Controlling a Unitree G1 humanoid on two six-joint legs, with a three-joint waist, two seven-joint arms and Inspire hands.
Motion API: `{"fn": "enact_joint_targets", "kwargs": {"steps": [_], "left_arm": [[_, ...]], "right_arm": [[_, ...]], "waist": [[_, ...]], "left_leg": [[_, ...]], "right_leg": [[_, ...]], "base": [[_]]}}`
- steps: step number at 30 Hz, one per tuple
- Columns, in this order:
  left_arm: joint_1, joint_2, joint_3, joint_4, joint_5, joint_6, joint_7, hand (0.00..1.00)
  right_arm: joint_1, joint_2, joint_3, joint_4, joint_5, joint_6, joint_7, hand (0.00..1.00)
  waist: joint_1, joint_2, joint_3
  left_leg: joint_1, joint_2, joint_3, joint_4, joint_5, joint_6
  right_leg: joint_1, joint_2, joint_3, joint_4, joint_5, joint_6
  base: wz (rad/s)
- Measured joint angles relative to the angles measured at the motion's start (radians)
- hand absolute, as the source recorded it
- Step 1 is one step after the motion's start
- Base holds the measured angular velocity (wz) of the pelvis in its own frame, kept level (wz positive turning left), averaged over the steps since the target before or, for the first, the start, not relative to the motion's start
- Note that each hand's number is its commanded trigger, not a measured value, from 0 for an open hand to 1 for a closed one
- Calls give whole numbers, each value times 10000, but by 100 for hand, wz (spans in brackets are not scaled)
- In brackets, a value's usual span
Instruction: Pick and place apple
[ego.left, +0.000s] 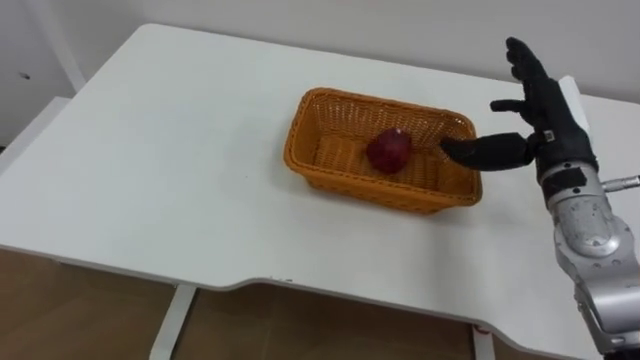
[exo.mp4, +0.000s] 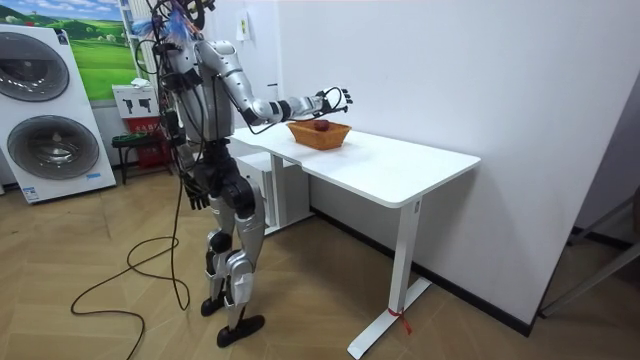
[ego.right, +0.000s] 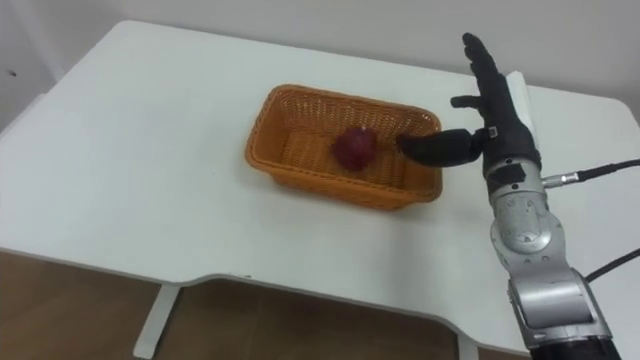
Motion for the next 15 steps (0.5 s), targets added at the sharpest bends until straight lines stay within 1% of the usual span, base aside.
{"fn": "enact_joint_targets", "kwargs": {"steps": [5, 8, 9, 11, 15], "left_arm": [[-6, 3, -1, 0, -1, 95, -9, 0], [-59, 4, 1, 0, 5, 116, -28, 0], [-64, 6, 12, 0, 29, 124, -30, 0], [-38, 6, 17, 4, 190, 133, -30, 0], [-42, 14, 27, 31, 193, 125, 18, 0]], "right_arm": [[-35, 0, 0, 305, 0, 20, 149, 0], [-35, 0, -1, 307, 31, 27, 197, 0], [-35, 1, -6, 307, 28, 26, 191, 0], [-34, 5, -10, 307, 33, 25, 123, 0], [-34, 5, -101, 307, 80, 3, -335, 0]], "waist": [[54, -37, -27], [51, -58, -45], [1, -69, -55], [-13, -79, -66], [-47, -61, -85]], "left_leg": [[2, -1, -3, -19, 0, 0], [1, -1, 1, -22, 0, 0], [0, 1, 0, -26, 0, 0], [-1, 1, 0, -23, 0, 0], [4, -3, 9, -3, 0, 0]], "right_leg": [[-13, -2, -7, 1, 0, 0], [-13, -3, -5, -1, 0, 0], [-13, 2, 15, -2, 0, 0], [-13, 3, 18, -2, 0, 0], [-13, 1, 60, 2, 0, 0]], "base": [[0], [0], [0], [0], [0]]}}
